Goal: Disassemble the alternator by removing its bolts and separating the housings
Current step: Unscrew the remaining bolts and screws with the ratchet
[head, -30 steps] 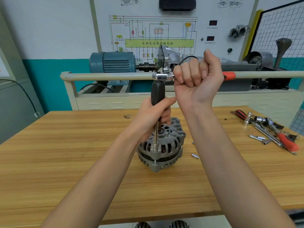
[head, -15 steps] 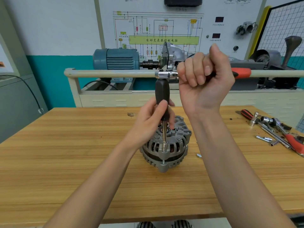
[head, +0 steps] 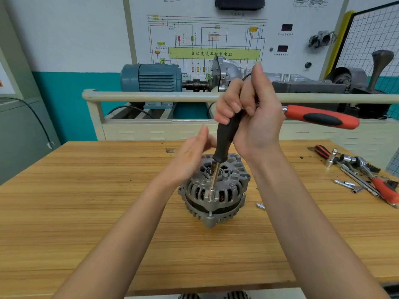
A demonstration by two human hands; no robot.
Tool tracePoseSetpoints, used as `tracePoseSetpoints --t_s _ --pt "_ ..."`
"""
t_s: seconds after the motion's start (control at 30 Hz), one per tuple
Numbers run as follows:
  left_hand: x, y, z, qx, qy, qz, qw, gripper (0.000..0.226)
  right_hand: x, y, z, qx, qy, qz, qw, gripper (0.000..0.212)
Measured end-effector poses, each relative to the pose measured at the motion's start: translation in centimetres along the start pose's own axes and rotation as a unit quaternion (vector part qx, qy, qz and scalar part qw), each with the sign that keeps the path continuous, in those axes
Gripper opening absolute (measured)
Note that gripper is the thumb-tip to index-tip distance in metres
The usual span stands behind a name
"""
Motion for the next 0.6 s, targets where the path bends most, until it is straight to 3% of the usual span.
tracePoseSetpoints --t_s 0.03,0.1,0.17,0.3,0.5,0.6 --pt "0.0 -0.1 0.9 -0.024 -0.082 -0.006 0.996 0.044 0.1 -0.1 -0.1 -0.001 0.007 -0.003 1.000 0.064" --pt "1.5 0.1 2.3 -0.079 -0.240 0.053 0.966 0.041 0.2 -0.3 -0.2 -0.005 0.032 -0.010 0.999 0.065" --pt "2.0 0.4 3.1 -0.096 -0.291 0.062 0.950 0.053 0.3 -0.4 -0.5 -0.016 0.058 -0.005 0.998 0.064" --pt "1.6 0.3 3.4 -0.090 -0.286 0.034 0.953 0.040 0.7 -0.1 -1.0 -0.041 0.073 0.022 0.996 0.057" --pt "1.9 0.3 3.4 -0.081 -0.296 0.038 0.951 0.043 0.4 -0.1 -1.0 -0.026 0.055 0.041 0.997 0.058" --pt "1.2 0.3 2.3 -0.103 -0.083 -0.030 0.991 0.038 0.1 -0.3 -1.2 0.025 0.026 0.051 0.998 0.062"
Point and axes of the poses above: each hand's wrist, its own y-axis away from the middle knuckle, its own x-axis out of the palm, z = x × y, the point moved 7 cm from there along -y, towards the middle knuckle, and after that the axes turned 9 degrees about x, right-handed, at the moved point
